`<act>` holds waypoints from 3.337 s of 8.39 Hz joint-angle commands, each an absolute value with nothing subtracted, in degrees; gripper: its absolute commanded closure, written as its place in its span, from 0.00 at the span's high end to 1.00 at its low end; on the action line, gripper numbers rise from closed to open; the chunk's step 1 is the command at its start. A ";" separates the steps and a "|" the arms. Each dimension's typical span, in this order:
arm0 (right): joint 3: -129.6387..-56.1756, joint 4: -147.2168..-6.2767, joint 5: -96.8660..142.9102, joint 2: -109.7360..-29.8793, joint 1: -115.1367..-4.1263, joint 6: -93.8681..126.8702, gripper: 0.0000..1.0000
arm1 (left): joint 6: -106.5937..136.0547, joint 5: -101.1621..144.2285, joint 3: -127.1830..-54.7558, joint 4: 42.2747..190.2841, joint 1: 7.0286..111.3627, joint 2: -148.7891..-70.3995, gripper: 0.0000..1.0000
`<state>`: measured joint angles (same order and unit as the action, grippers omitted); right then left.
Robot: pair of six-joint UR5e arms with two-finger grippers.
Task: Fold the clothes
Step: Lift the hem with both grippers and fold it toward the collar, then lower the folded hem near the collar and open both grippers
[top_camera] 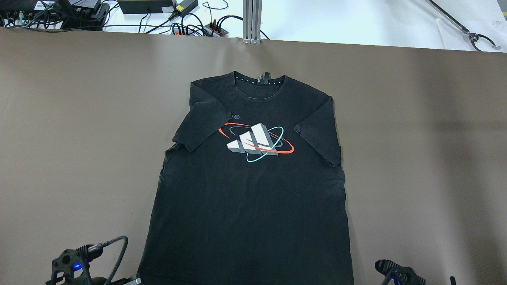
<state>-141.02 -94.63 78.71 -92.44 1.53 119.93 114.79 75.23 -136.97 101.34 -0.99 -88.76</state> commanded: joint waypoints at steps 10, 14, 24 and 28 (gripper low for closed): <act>-114.98 -103.97 107.49 -65.58 -50.25 71.13 0.00 | 85.61 107.91 -119.36 101.34 44.36 -109.60 0.00; -102.60 -103.19 107.31 -56.01 -55.62 65.94 0.00 | 82.01 110.11 -110.43 101.95 50.08 -115.03 0.00; -74.19 -78.42 105.04 -48.16 -55.46 65.92 0.00 | 79.28 109.43 -71.73 122.69 53.17 -131.48 0.09; -72.16 -78.31 104.50 -45.79 -55.46 67.85 0.49 | 79.28 109.42 -71.37 122.78 54.75 -131.84 0.66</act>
<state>-72.91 -78.44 104.68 -46.52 -55.46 67.16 79.28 109.44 -71.44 122.71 54.12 -131.76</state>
